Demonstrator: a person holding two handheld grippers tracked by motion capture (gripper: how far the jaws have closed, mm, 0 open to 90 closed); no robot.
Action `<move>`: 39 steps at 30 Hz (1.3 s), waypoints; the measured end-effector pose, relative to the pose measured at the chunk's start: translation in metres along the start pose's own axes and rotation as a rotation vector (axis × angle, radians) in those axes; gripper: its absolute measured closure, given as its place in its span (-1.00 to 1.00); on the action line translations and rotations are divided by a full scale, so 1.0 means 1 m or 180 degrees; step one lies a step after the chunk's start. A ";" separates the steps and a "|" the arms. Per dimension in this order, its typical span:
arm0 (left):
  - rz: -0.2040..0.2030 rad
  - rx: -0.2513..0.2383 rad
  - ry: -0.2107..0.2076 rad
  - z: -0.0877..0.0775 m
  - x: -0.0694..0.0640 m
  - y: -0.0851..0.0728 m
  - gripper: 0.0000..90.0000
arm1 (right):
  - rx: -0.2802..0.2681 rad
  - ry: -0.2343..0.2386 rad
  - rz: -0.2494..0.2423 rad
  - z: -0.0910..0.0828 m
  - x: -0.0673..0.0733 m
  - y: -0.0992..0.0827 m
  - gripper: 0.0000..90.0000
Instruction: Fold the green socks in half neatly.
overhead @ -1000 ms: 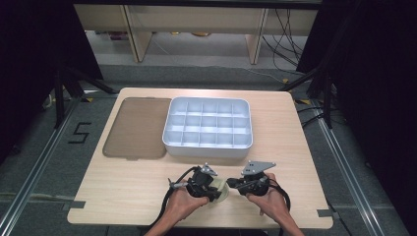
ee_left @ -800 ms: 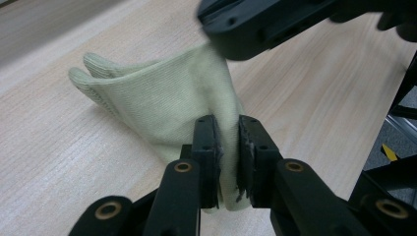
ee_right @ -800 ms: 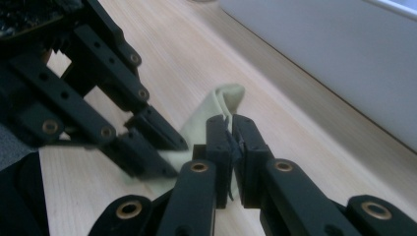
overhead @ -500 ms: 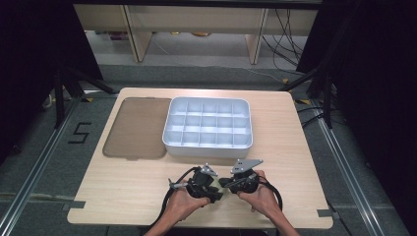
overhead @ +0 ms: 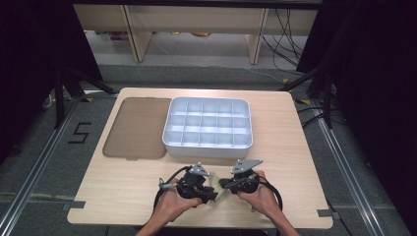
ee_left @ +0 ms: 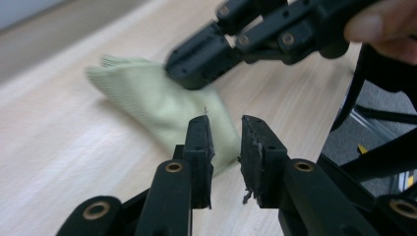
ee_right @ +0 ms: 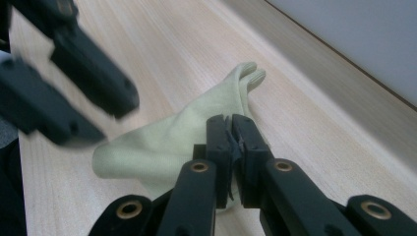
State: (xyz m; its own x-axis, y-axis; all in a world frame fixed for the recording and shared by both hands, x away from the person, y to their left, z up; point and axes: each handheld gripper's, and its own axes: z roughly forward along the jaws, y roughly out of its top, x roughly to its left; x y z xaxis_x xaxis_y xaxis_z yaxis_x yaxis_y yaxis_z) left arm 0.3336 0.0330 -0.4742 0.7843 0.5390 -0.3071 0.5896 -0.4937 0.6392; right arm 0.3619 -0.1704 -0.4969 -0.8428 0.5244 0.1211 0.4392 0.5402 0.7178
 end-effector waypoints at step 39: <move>0.0317 0.0346 0.0227 0.021 -0.006 -0.002 0.65 | 0.0314 0.0207 0.0377 0.012 -0.016 0.016 -0.10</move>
State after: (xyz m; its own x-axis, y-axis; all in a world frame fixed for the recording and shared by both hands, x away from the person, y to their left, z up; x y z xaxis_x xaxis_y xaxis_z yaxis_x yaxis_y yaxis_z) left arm 0.3315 0.0167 -0.4881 0.8265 0.5289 -0.1928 0.5301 -0.6160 0.5827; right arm 0.3859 -0.1618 -0.4954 -0.8002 0.5463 0.2473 0.5625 0.5408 0.6254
